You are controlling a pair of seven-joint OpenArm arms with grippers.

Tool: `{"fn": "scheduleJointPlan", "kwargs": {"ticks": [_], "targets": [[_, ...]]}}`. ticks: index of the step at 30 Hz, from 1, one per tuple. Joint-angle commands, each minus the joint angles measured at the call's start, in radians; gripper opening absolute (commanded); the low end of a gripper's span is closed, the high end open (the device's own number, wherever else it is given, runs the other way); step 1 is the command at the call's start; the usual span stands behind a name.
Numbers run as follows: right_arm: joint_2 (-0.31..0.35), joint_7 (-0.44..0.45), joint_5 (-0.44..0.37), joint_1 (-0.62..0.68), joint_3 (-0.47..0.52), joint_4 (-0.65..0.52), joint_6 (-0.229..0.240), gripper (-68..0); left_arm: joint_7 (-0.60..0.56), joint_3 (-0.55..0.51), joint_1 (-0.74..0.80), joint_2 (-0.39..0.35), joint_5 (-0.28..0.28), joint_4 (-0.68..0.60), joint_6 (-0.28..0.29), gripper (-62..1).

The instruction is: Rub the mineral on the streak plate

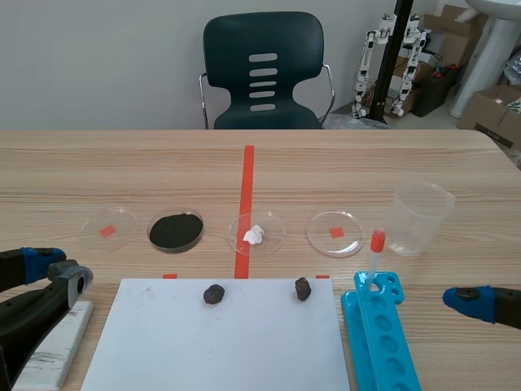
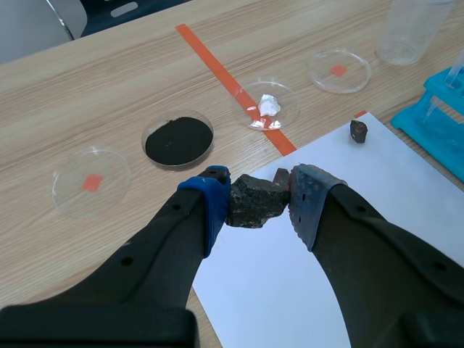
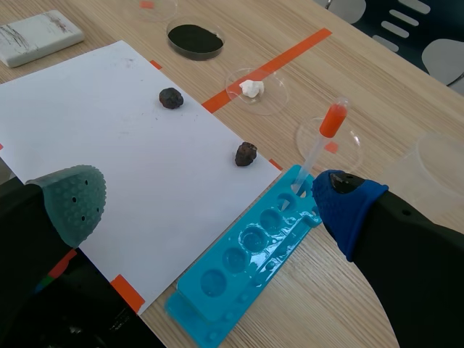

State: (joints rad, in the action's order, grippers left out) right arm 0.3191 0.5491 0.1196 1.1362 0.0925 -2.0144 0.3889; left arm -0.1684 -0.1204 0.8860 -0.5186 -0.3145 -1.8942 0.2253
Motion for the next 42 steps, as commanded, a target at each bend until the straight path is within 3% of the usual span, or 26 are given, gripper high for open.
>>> {"fn": "scheduleJointPlan", "kwargs": {"ticks": [1,20,25,36,42], "targets": [[0.003,0.014,-0.008,-0.006,0.009,-0.009,-0.003,-8.4,-0.015,0.002,-0.003,0.0,-0.01,-0.018,-0.001,-51.1],[0.003,0.014,-0.008,-0.006,0.009,-0.009,-0.003,-8.4,-0.015,0.002,-0.003,0.0,-0.01,-0.018,-0.002,-51.1],[0.003,0.014,-0.008,-0.006,0.009,-0.009,-0.003,-8.4,0.014,0.002,-0.014,0.005,-0.016,-0.018,-0.051,-51.1],[0.003,0.014,-0.008,-0.006,0.009,-0.009,-0.003,-8.4,0.541,0.002,-0.217,0.005,-0.136,-0.016,-0.072,-51.1],[0.003,0.014,-0.008,-0.006,0.009,-0.009,-0.003,-8.4,0.922,0.01,-0.395,0.014,-0.206,0.035,-0.186,-51.1]]}}
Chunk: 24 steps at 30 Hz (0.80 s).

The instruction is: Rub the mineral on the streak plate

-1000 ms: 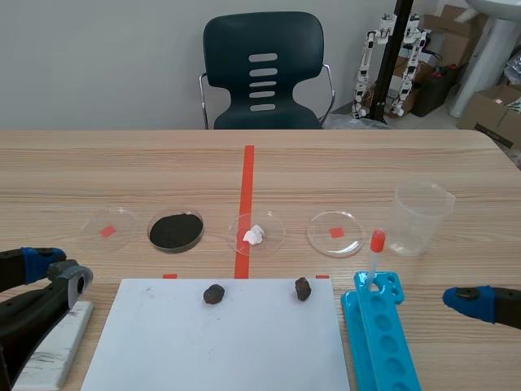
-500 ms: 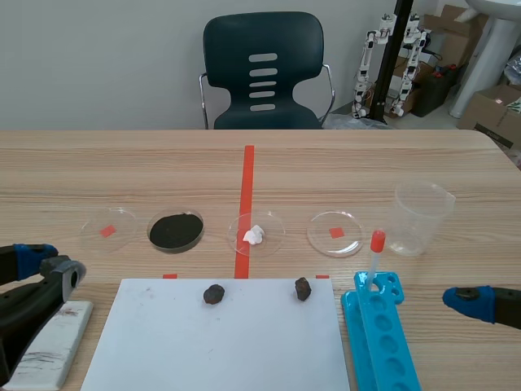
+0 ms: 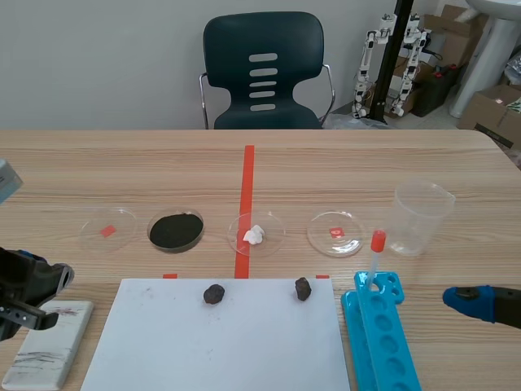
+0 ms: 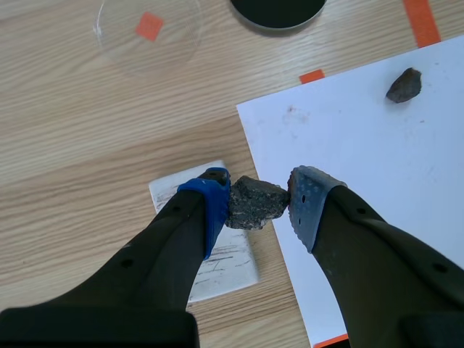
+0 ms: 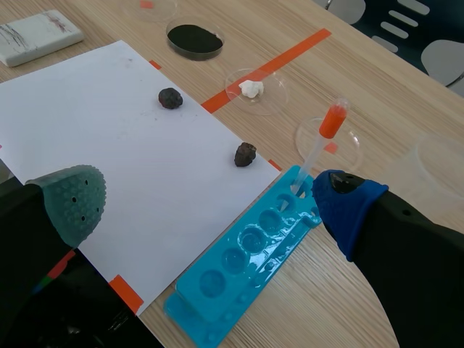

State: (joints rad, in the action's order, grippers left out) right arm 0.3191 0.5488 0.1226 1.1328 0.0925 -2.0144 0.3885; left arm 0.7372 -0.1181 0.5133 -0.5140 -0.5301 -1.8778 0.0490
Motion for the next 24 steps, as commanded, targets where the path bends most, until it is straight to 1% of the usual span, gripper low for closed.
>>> {"fn": "scheduleJointPlan", "kwargs": {"ticks": [1,3,6,9,11,13,21,24], "targets": [[0.003,0.014,-0.011,-0.003,0.009,-0.009,-0.003,-8.4,0.076,0.008,-0.056,0.018,0.009,0.041,-0.012,-51.1],[0.003,0.014,-0.011,-0.003,0.009,-0.009,-0.003,-8.4,0.161,0.01,-0.115,0.03,0.009,0.085,-0.02,-51.1],[0.003,0.014,-0.011,-0.003,0.009,-0.009,-0.003,-8.4,0.227,0.031,-0.188,0.032,0.009,0.145,-0.058,-51.1],[0.003,0.014,-0.011,-0.003,0.009,-0.009,-0.003,-8.4,0.268,0.065,-0.257,0.033,-0.012,0.211,-0.084,-51.1],[0.003,0.014,-0.011,-0.003,0.009,-0.009,-0.003,-8.4,0.287,0.09,-0.296,0.034,-0.013,0.253,-0.093,-51.1],[0.003,0.014,-0.011,-0.003,0.009,-0.009,-0.003,-8.4,0.3,0.11,-0.328,0.034,-0.013,0.291,-0.115,-51.1],[0.003,0.014,-0.011,-0.003,0.009,-0.009,-0.003,-8.4,0.388,0.12,-0.437,0.045,-0.021,0.418,-0.119,-51.1],[0.003,0.014,-0.011,-0.003,0.009,-0.009,-0.003,-8.4,0.402,0.126,-0.466,0.051,-0.021,0.46,-0.118,-51.1]]}}
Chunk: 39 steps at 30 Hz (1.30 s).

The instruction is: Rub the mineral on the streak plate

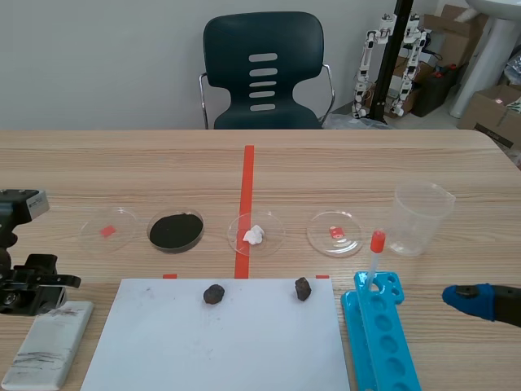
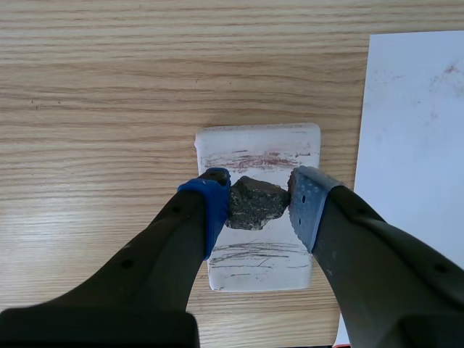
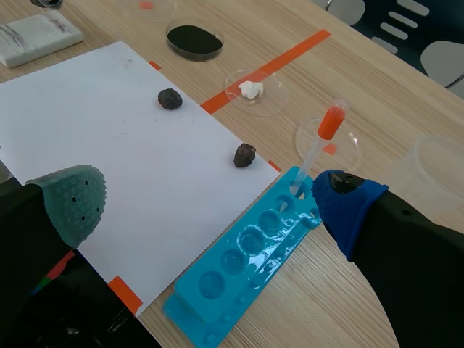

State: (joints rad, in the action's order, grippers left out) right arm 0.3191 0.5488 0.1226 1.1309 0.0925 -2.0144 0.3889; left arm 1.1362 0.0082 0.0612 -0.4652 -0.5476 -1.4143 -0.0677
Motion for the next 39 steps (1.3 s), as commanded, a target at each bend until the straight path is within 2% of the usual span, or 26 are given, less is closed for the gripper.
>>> {"fn": "scheduleJointPlan", "kwargs": {"ticks": [1,8,18,23,29,31,35,39], "targets": [[0.003,0.014,-0.011,-0.001,0.009,-0.009,-0.003,-8.4,0.007,0.005,-0.023,0.002,-0.003,0.007,-0.002,-51.1],[0.003,0.014,-0.011,-0.001,0.009,-0.009,-0.003,-8.4,0.005,0.062,-0.085,0.008,-0.003,0.106,-0.002,-51.1],[0.003,0.014,-0.011,-0.001,0.009,-0.009,-0.003,-8.4,-0.014,0.065,-0.109,0.032,0.016,0.201,-0.013,-51.1],[0.003,0.014,-0.011,-0.001,0.009,-0.009,-0.003,-8.4,-0.013,0.065,-0.109,0.033,0.014,0.206,-0.011,-51.1],[0.003,0.014,-0.011,-0.001,0.009,-0.009,-0.003,-8.4,-0.013,0.065,-0.109,0.032,-0.13,0.206,0.073,-51.1],[0.003,0.014,-0.011,-0.001,0.009,-0.009,-0.003,-8.4,-0.011,0.065,-0.109,0.032,-0.145,0.206,0.082,-51.1],[0.003,0.014,-0.011,-0.001,0.009,-0.009,-0.003,-8.4,-0.002,0.065,-0.108,0.032,-0.139,0.206,0.082,-51.1],[0.003,0.014,-0.011,-0.001,0.009,-0.009,-0.003,-8.4,0.022,0.065,-0.108,0.032,-0.005,0.205,0.011,-51.1]]}}
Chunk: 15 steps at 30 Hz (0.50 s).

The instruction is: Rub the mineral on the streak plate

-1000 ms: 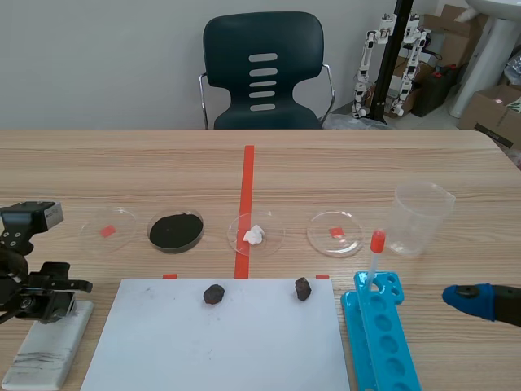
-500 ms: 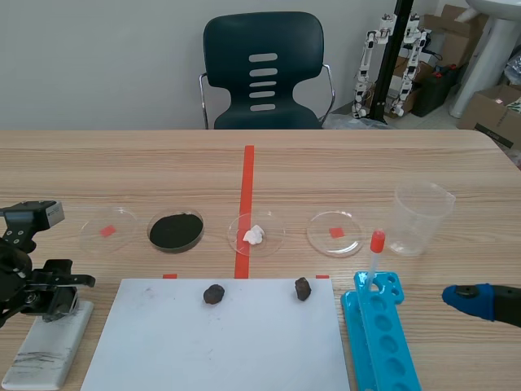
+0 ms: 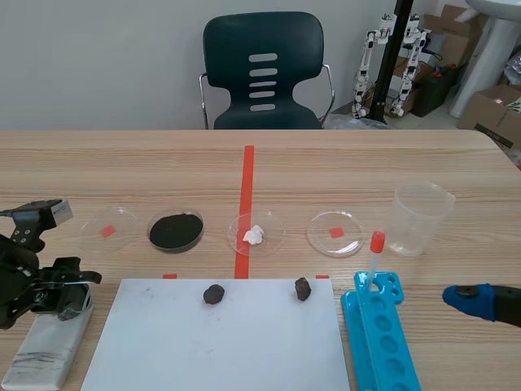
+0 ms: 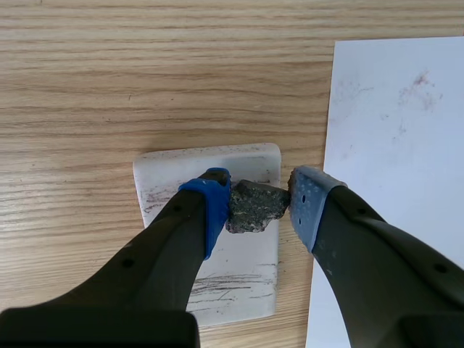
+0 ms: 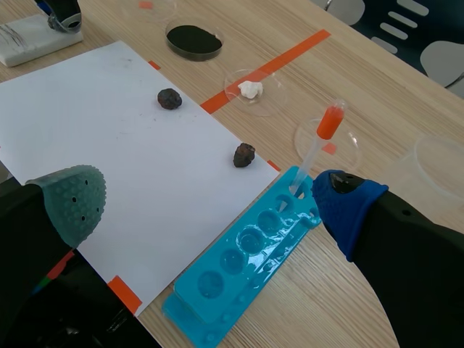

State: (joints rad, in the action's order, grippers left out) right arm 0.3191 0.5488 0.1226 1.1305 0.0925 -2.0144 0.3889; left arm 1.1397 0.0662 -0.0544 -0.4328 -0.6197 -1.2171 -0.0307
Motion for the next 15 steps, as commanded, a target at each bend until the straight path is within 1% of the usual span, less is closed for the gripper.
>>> {"fn": "scheduleJointPlan", "kwargs": {"ticks": [1,2,5,9,11,13,14,15], "targets": [[0.003,0.014,-0.011,0.0,0.009,-0.009,-0.003,-8.4,0.022,0.007,0.007,0.0,0.086,0.008,-0.035,-51.1],[0.003,0.014,-0.011,0.0,0.009,-0.009,-0.003,-8.4,0.025,0.007,0.007,0.0,0.112,0.008,-0.047,-51.1],[0.003,0.014,-0.011,0.0,0.009,-0.009,-0.003,-8.4,0.025,0.007,0.007,0.0,0.162,0.008,-0.065,-51.1],[0.003,0.014,-0.011,0.0,0.009,-0.009,-0.003,-8.4,0.025,0.007,0.007,0.0,0.198,0.008,-0.084,-51.1],[0.003,0.014,-0.011,0.0,0.009,-0.009,-0.003,-8.4,0.025,0.007,0.007,0.0,0.197,0.008,-0.084,-51.1],[0.003,0.014,-0.011,0.0,0.009,-0.009,-0.003,-8.4,0.025,0.007,0.007,0.0,0.178,0.008,-0.084,-51.1],[0.003,0.014,-0.011,0.0,0.009,-0.009,-0.003,-8.4,0.024,0.007,0.007,0.0,0.157,0.008,-0.081,-51.1],[0.003,0.014,-0.011,0.0,0.009,-0.009,-0.003,-8.4,0.024,0.007,0.007,0.0,0.122,0.008,-0.065,-51.1]]}}
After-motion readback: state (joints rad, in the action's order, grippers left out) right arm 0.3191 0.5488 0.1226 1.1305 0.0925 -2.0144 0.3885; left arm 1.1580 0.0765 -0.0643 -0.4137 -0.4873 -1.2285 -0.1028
